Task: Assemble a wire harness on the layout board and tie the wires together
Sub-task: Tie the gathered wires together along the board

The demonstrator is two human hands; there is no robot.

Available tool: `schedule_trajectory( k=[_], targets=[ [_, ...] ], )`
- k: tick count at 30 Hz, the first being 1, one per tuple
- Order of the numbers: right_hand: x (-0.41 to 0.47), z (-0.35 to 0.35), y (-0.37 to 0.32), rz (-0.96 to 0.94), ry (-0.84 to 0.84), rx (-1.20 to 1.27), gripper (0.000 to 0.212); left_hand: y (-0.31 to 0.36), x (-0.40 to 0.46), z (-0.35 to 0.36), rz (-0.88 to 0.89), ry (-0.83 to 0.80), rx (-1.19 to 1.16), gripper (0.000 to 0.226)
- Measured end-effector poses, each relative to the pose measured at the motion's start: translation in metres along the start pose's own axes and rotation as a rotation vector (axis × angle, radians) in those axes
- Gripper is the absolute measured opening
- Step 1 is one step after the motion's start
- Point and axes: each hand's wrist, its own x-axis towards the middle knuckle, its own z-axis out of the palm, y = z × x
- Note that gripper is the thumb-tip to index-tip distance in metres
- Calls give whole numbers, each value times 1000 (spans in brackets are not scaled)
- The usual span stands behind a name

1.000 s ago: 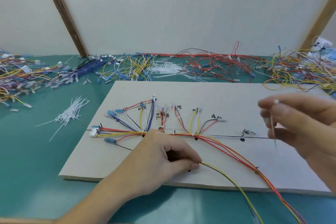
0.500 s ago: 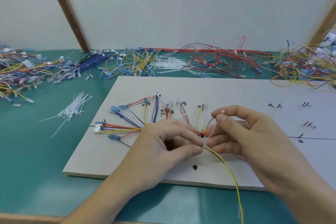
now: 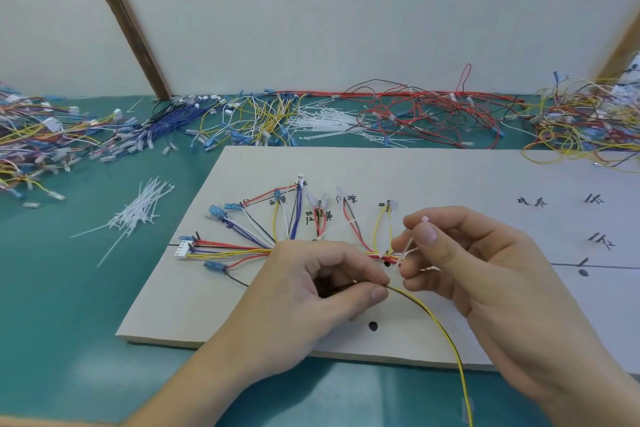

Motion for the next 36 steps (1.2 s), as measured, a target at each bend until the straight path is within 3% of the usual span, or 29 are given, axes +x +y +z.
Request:
schedule_trajectory(
  k=[5,8,12,17,24,29,36],
  targets=[
    [3,-2,-4,-19,60,-109,21,-1,1,-1,62,-10,46,4],
    [5,1,-6,-21,45,-281,1,-1,2,0,99,-19,66,5],
    [1,11,-4,101,-55,-448,6,-2,2,1,102,-7,107,6],
    [-1,8,-15,263,-160,-410,13,-2,0,3,108,4,164,15],
    [-6,1,-22,238,-203,-579,6,0,0,4,39,5,95,9],
    [-5,0,-18,245,-218,-561,10,1,0,2,53,-59,118,11],
    [-2,-1,-9,345,-139,-339,10,1,1,3,98,-83,192,11]
  ],
)
